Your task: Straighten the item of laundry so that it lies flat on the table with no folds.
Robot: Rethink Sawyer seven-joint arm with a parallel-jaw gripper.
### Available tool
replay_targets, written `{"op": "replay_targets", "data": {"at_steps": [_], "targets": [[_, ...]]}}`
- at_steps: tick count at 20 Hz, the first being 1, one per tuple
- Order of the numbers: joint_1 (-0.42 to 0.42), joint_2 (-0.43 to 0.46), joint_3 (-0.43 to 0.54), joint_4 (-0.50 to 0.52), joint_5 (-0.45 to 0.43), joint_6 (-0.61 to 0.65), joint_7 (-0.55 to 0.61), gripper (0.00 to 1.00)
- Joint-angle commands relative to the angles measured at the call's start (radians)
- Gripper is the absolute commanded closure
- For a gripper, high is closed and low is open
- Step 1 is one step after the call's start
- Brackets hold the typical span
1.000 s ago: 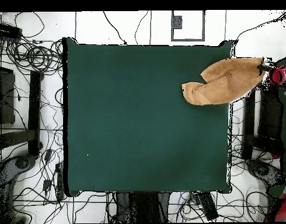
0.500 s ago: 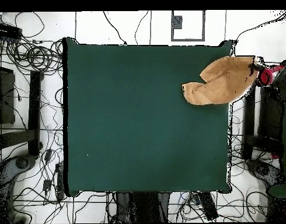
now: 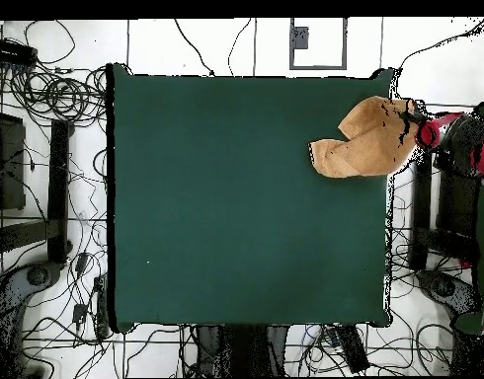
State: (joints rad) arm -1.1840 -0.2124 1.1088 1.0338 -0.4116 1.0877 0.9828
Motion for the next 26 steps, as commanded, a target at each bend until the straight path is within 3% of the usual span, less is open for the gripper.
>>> {"op": "replay_targets", "data": {"at_steps": [1, 7, 8, 21, 26], "targets": [[0.023, 0.012, -0.057, 0.165, -0.006, -0.057, -0.077, 1.00], [0.017, 0.015, -0.058, 0.181, -0.014, -0.080, -0.083, 1.00], [0.018, 0.015, -0.059, 0.180, -0.014, -0.080, -0.083, 0.00], [0.020, 0.016, -0.055, 0.186, -0.005, -0.082, -0.077, 0.00], [0.036, -0.036, -0.068, 0.213, -0.024, -0.123, -0.006, 0.00]]}}
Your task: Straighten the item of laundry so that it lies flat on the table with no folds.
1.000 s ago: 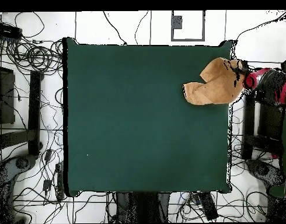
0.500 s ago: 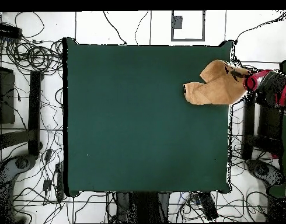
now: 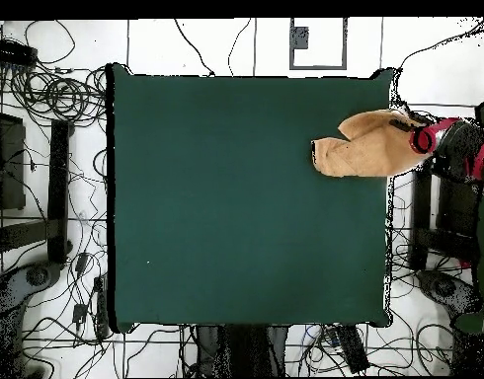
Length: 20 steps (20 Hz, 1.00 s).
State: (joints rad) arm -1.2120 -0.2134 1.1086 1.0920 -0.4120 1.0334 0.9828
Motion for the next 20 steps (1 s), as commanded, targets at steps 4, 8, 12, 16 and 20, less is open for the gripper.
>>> {"op": "replay_targets", "data": {"at_steps": [4, 8, 12, 16, 20], "targets": [[0.085, -0.107, -0.080, 0.190, -0.042, -0.108, 0.068, 0.00], [0.095, -0.150, -0.094, 0.212, -0.040, -0.124, 0.100, 0.00], [0.105, -0.208, -0.109, 0.252, -0.038, -0.159, 0.152, 0.00], [0.112, -0.238, -0.126, 0.284, -0.042, -0.212, 0.183, 0.00], [0.122, -0.272, -0.146, 0.316, -0.041, -0.260, 0.213, 0.00]]}}
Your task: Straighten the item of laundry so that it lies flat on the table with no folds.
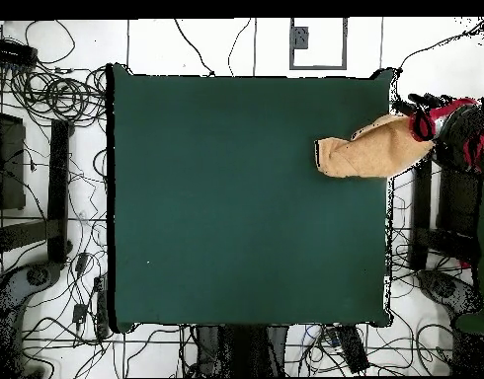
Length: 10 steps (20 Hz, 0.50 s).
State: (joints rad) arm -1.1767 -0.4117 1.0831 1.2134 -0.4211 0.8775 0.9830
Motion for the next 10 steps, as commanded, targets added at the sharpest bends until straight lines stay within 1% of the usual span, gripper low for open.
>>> {"op": "replay_targets", "data": {"at_steps": [1, 10], "targets": [[0.090, -0.080, -0.127, 0.198, -0.030, -0.110, 0.217, 0.00], [0.125, -0.135, -0.184, 0.238, -0.008, -0.173, 0.264, 0.00]]}}
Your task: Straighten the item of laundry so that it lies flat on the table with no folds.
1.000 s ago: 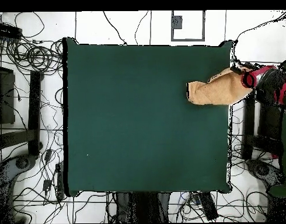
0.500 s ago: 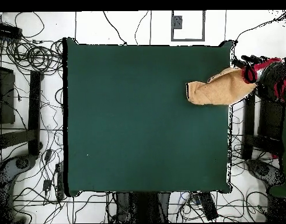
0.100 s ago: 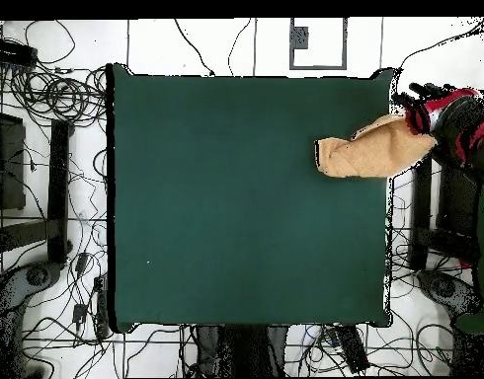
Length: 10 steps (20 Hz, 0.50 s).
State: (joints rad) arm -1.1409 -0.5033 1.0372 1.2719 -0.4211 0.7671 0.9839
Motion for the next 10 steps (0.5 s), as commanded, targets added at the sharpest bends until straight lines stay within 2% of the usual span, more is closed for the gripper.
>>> {"op": "replay_targets", "data": {"at_steps": [1, 10], "targets": [[0.094, -0.050, -0.146, 0.183, -0.005, -0.070, 0.268, 0.00], [0.139, -0.110, -0.214, 0.230, 0.017, -0.144, 0.319, 0.00]]}}
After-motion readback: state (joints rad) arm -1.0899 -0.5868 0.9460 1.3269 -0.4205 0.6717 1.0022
